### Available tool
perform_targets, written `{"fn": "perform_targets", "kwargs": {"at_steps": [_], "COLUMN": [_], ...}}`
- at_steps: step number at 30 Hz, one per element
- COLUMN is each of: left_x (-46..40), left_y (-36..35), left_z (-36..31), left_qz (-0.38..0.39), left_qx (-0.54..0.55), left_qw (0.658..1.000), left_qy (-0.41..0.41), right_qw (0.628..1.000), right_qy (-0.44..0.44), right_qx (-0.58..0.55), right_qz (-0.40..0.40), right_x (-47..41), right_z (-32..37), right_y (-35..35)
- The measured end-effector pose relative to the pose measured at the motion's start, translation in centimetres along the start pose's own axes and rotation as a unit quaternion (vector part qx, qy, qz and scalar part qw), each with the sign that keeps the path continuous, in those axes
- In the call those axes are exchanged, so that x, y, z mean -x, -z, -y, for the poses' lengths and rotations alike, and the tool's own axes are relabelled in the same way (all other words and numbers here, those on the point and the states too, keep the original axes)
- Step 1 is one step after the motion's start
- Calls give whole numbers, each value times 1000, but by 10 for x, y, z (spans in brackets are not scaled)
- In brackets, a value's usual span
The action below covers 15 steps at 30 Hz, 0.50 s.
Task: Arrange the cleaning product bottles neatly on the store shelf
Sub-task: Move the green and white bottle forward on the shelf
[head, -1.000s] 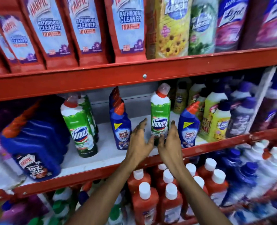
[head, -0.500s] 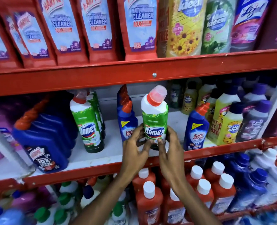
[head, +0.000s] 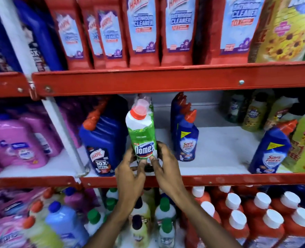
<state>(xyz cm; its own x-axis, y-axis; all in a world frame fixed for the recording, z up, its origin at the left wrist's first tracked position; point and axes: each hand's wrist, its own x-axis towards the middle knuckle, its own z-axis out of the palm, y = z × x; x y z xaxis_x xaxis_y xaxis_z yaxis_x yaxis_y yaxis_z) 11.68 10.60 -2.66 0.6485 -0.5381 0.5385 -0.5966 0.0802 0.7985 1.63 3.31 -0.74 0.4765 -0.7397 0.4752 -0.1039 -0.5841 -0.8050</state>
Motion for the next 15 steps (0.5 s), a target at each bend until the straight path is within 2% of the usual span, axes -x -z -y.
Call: {"fn": "perform_targets", "kwargs": {"at_steps": [6,11,13,15], "left_x": [-11,-11,-3,4], "left_y": [7,13,15,14], "left_z": [17,23,23,18], "left_qz": [24,20,-3,-51], "left_qx": [-67,-85,-100,-135], "left_qw": [997,996,995,987], "left_qy": [-12,-24,-16,-73], "right_qw": [1000,1000,998,990], "right_qy": [-22,1,16,34], "right_qx": [4,19,59,140], "right_qz": [-8,14,16,0], "right_x": [-5,-5,4,13], "right_z": [-7,-8,-10,-12], "right_y": [-24,-24,-17,-4]}}
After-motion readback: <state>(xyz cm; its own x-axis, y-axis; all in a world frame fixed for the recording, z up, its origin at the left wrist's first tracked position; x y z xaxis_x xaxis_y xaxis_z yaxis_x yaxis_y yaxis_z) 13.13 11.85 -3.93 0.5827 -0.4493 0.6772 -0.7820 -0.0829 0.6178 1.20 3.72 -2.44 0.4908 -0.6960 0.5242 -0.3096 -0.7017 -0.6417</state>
